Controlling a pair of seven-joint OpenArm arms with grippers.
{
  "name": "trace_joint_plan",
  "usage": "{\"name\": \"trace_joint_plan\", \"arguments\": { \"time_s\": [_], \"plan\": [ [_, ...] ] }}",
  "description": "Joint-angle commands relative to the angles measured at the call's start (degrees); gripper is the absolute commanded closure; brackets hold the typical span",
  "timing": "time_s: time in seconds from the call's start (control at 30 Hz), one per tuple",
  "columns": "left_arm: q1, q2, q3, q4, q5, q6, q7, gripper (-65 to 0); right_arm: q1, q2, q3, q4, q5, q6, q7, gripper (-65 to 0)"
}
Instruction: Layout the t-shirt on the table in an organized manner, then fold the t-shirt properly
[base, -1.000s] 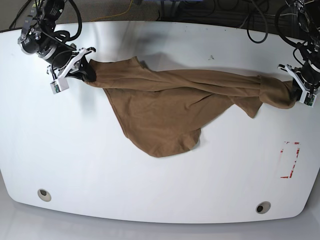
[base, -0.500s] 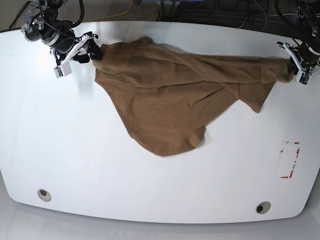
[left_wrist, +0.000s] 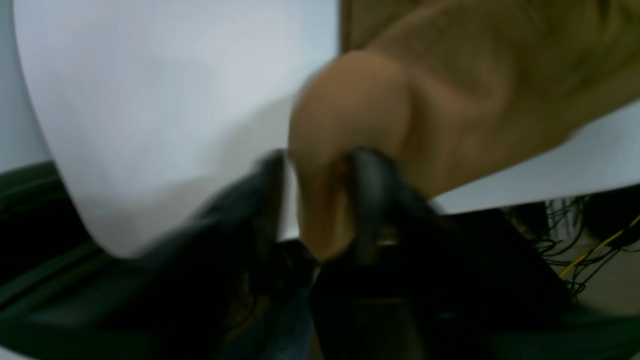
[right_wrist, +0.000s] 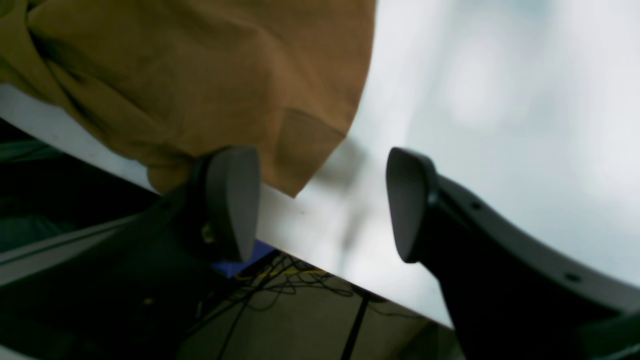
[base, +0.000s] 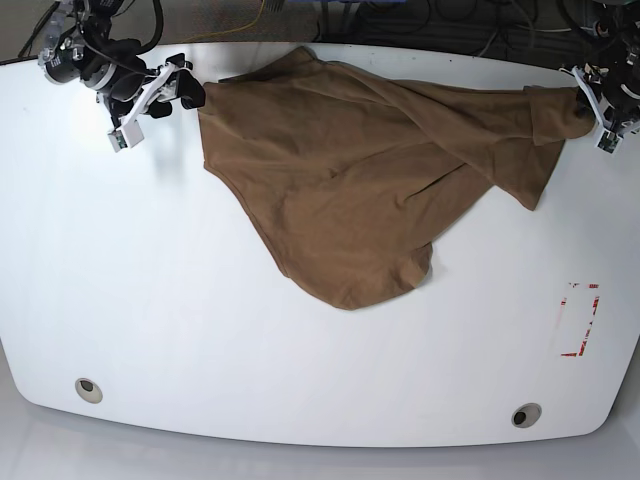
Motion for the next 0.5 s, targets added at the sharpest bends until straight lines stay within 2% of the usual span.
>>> {"name": "trace_joint_plan", "arguments": {
  "time_s": [0.0,0.1,0.47],
  "plan": [
    [-0.1,-0.9,-0.6,1.0,-0.2,0.3,0.6,-39.1,1.0,1.8,0.4,0.9,1.0,-1.6,0.9,-38.8],
    [-0.1,-0.9,-0.6,0.9,-0.1,0.3,1.4,-41.0,2.0,2.1,0.4,0.8,0.9,-2.8,0.9,-38.8],
    [-3.0,-0.9,-0.7,0.9,4.8,0.3,1.0,-41.0,8.3,2.1,0.4,0.7,0.9,-3.0,0.9,-38.8]
  ]
}}
